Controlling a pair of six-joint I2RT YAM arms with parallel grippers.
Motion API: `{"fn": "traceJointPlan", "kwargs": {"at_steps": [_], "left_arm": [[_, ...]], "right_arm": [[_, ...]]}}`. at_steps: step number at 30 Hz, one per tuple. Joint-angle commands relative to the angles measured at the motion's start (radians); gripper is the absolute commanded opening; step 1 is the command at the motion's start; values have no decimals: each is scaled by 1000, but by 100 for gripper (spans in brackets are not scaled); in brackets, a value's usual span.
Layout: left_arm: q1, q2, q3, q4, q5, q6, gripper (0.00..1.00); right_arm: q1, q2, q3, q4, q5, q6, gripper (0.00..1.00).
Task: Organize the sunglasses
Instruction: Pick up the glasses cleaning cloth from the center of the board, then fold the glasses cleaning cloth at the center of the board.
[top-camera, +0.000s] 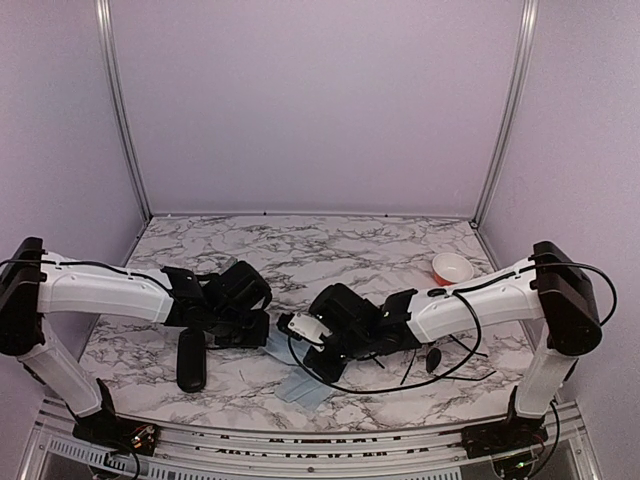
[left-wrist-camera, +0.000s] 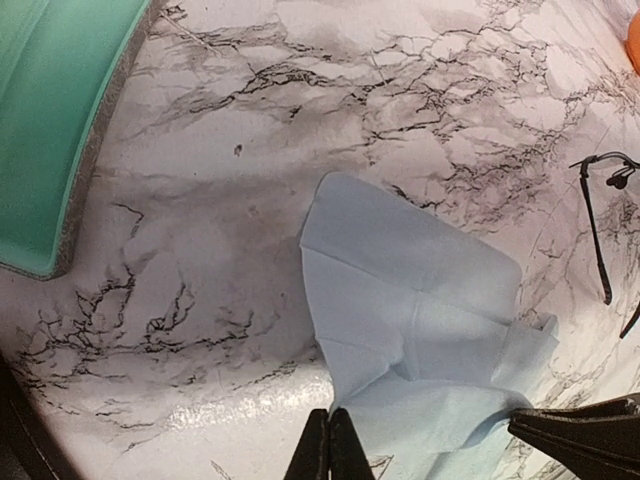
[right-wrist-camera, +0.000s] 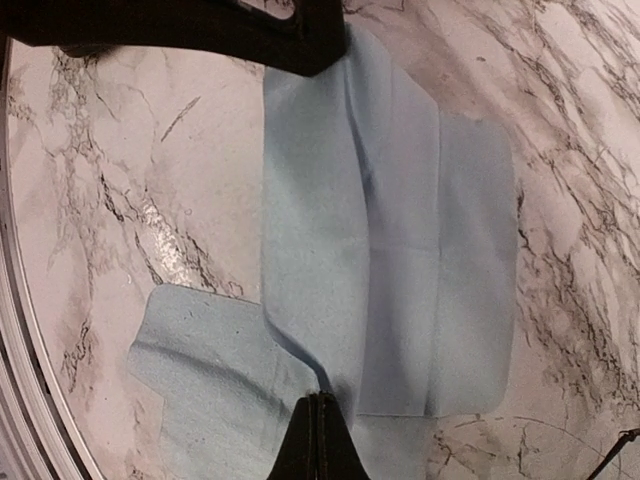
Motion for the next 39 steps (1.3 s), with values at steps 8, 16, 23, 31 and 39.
{"fn": "traceJointPlan", "kwargs": {"at_steps": [8,16,23,31,39], "left_arm": [[50,83,140,-154,-39,16,0],[51,49,60,-164,90,-8,1],[60,25,48,-169,116,-9,7],[92,104,132,-181,107,7,7],[108,179,208,-187,125,38,6]], "right_arm": [[-54,-55,49,-6,36,13,0],[-24,-51,35,-2,-204,18,0],[-31,-50,20,22,-125,82,0],[-68,-28,21,39,-66,114,0],[-84,-27,-4,48,-62,111,0]]}}
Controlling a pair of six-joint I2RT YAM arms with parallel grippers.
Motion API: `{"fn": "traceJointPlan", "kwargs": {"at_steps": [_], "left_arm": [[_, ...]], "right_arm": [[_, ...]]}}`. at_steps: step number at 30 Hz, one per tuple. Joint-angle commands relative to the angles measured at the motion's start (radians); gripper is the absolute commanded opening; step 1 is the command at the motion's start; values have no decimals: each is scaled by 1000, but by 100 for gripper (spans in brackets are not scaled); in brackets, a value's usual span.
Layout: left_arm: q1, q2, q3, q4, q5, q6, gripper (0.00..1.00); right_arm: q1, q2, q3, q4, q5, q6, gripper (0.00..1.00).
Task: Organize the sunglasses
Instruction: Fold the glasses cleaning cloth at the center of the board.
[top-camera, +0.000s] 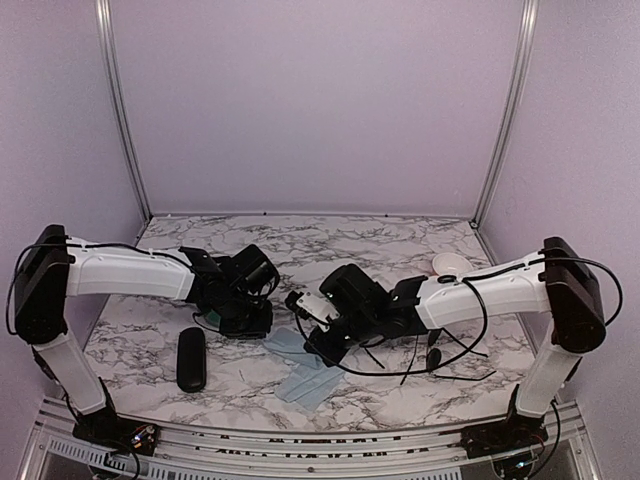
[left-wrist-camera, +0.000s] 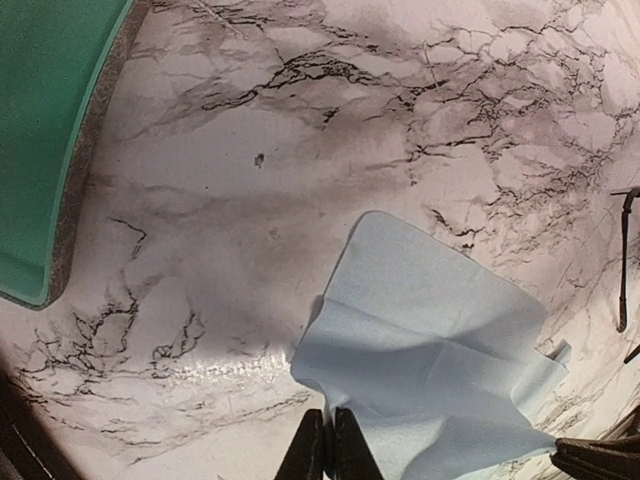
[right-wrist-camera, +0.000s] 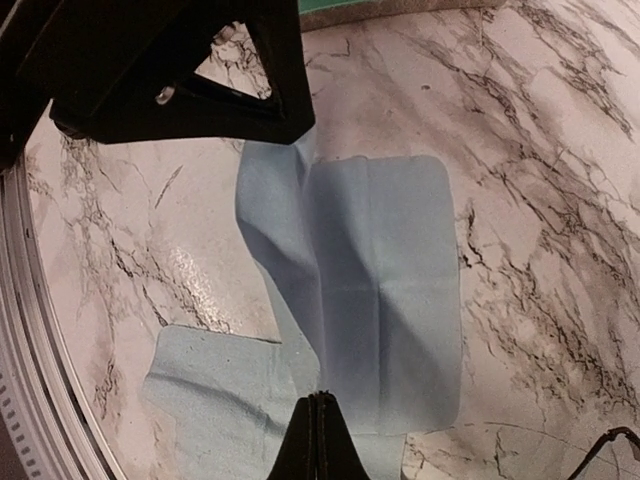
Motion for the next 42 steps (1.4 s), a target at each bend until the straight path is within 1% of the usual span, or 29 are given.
{"fn": "traceJointPlan", "kwargs": {"at_steps": [1,10,27,42], "left_arm": [[13,45,48,-42,12,31,6],[24,116,125,-66,1,61,5],[28,178,178,-67,-24,77,3],[27,198,189,-60,-47,80,2]], "right_arm": [[-12,4,-19,28,16,11,0],[-23,3,-60,57,25,27,0],[-33,51,-65,66,72,18,0],[-38,76,-70,75,92,11,0]]}}
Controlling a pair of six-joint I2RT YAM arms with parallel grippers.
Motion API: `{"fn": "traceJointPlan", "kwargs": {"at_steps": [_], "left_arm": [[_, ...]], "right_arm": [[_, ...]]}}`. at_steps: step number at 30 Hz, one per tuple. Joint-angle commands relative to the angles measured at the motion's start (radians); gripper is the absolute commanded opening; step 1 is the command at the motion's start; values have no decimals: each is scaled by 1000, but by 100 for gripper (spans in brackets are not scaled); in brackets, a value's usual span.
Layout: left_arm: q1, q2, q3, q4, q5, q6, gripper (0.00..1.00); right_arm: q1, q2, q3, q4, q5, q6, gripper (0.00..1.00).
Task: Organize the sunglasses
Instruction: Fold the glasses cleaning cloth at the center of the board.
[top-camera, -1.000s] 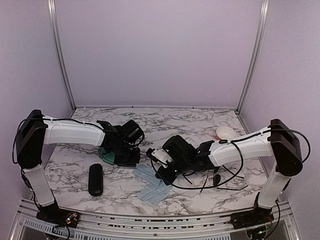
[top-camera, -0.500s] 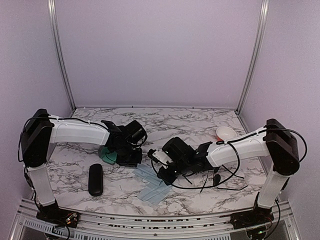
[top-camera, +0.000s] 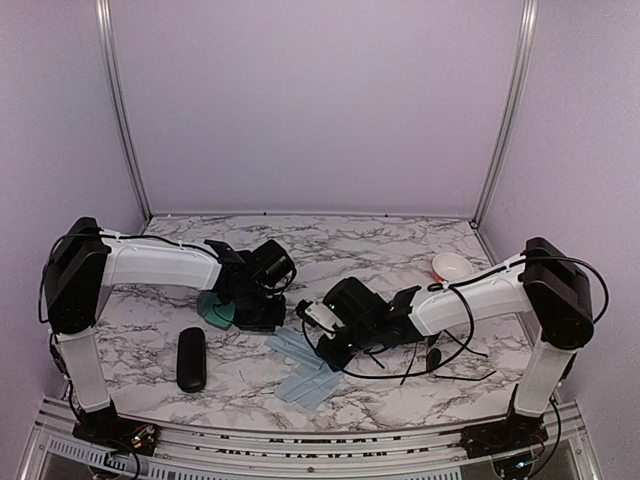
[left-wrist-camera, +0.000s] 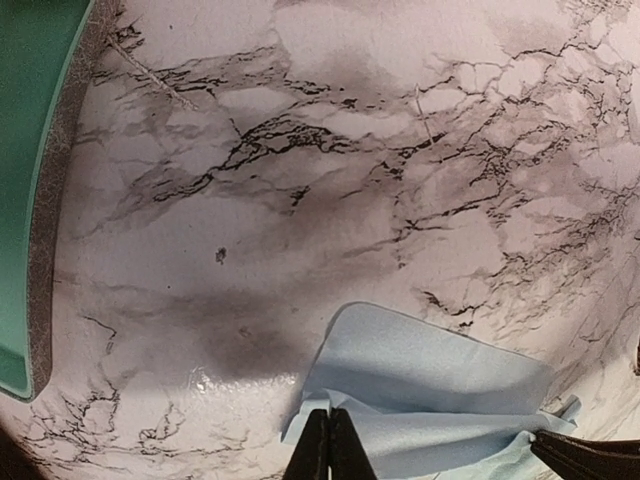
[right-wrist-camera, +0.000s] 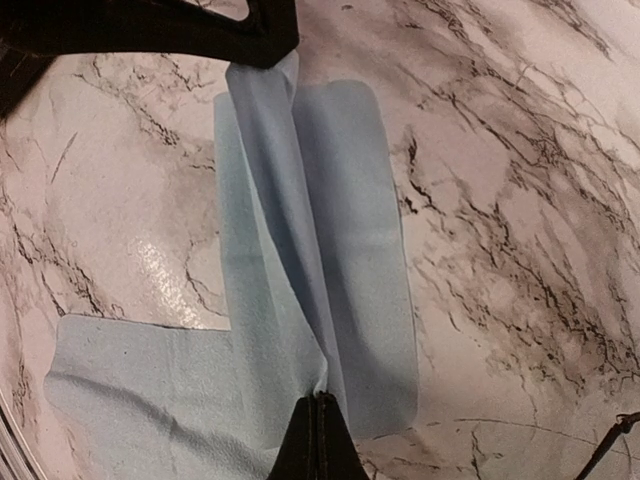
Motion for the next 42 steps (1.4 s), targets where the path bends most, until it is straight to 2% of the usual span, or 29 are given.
{"fn": "traceJointPlan", "kwargs": {"at_steps": [1,11,14,19,21,25,27,35,42], "left_arm": [[5,25,22,-21,-23,13,2],[4,39,25,-6,-26,16,2],[5,47,30,8,-28,19,6],[5,64,53,17,-37,25,12],[5,62,65,18,-45,27,16],[5,30,69,18,-93,37,31],[5,5,67,16,-124,49,35],[-6,-107,-27,31,-181,109,35],[-24,-165,-144,66,-182,103,33]], "right_arm": [[-9,21,0,9,21,-5,0],[-10,23,1,1,48,-1,0],[-10,25,2,-4,67,5,0],[-15,34,7,-11,99,15,19],[-17,34,14,-19,119,19,24],[-23,17,24,-27,150,27,29],[-31,13,32,-31,163,34,30],[-33,36,104,-89,215,20,34],[-34,35,114,-74,146,20,34]]}}
